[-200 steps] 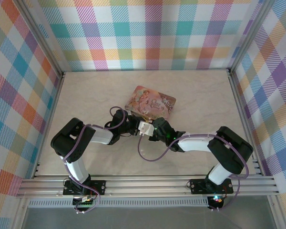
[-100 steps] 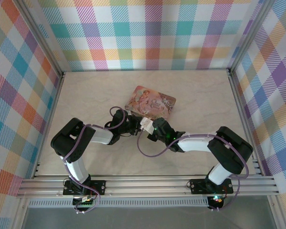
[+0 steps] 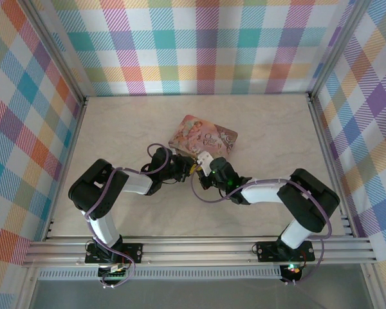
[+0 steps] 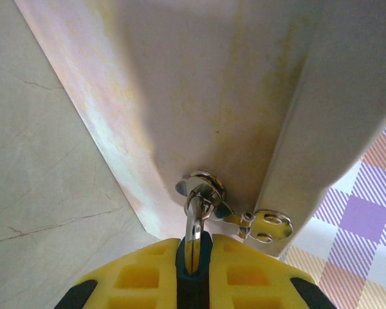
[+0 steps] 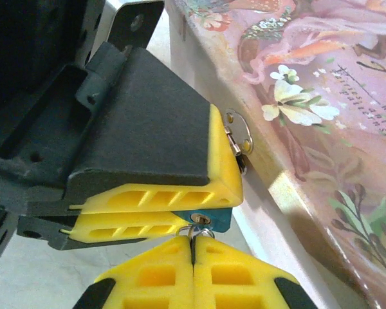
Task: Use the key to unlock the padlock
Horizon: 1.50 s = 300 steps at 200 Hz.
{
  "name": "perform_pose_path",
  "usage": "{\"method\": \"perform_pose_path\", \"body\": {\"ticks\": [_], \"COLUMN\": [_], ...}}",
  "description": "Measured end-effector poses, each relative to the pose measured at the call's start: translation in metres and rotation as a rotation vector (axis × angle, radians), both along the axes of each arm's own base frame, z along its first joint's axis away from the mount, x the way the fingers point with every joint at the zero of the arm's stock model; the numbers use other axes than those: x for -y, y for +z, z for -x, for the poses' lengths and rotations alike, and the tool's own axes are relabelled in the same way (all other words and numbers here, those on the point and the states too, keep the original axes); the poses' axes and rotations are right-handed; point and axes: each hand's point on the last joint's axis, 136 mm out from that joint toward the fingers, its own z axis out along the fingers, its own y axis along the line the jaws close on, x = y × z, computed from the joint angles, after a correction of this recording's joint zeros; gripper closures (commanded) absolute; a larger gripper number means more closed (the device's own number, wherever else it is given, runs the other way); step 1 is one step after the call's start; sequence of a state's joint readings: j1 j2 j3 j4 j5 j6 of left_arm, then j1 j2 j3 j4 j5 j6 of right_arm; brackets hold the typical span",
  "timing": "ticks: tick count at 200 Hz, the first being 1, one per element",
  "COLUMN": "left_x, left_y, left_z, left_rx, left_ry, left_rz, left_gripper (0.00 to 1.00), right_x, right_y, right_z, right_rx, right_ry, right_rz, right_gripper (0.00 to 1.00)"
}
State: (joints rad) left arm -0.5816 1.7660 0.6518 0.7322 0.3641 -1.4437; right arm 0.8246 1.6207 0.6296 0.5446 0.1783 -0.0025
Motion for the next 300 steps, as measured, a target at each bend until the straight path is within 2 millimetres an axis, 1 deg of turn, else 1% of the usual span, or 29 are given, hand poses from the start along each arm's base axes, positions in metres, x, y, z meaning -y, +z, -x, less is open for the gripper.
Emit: {"method": "perform_pose_path", "body": {"ticks": [52, 147, 157, 167, 181, 207, 242, 265, 300], "left_x": [0.000, 0.001, 0.001, 0.001, 0.001, 0.001, 0.001, 0.001, 0.001], "left_y": [0.000, 0.000, 0.000, 0.000, 0.000, 0.000, 0.000, 0.000, -0.004], "left_z": [0.000, 0.001, 0.001, 0.001, 0.001, 0.001, 0.001, 0.002, 0.004], "left_rx": [-0.001, -0.002, -0.002, -0.002, -0.002, -0.002, -0.002, -0.001, -0.010], "left_ry": [-0.001, -0.007, -0.008, -0.008, -0.008, -0.008, -0.009, -0.013, -0.022], "left_rz": [0.001, 0.003, 0.003, 0.003, 0.003, 0.002, 0.002, 0.002, -0.012], "left_gripper": [1.00, 1.00, 0.94, 0.91, 0.89, 0.89, 0.83, 0.77, 0.74], "right_x": [0.002, 0.003, 0.003, 0.003, 0.003, 0.003, 0.004, 0.008, 0.010], "right_y": [0.001, 0.001, 0.001, 0.001, 0.001, 0.000, 0.000, -0.002, -0.005], "right_z": [0.000, 0.001, 0.001, 0.001, 0.001, 0.002, 0.002, -0.001, -0.002], "right_rx": [-0.099, -0.142, -0.148, -0.154, -0.158, -0.162, -0.168, -0.175, -0.186], "right_ry": [-0.011, -0.009, -0.010, -0.011, -0.012, -0.014, -0.018, -0.041, -0.054], "right_rz": [-0.145, -0.205, -0.210, -0.213, -0.216, -0.218, -0.221, -0.219, -0.215], "right_gripper": [1.00, 1.00, 1.00, 1.00, 1.00, 1.00, 1.00, 1.00, 1.00]}}
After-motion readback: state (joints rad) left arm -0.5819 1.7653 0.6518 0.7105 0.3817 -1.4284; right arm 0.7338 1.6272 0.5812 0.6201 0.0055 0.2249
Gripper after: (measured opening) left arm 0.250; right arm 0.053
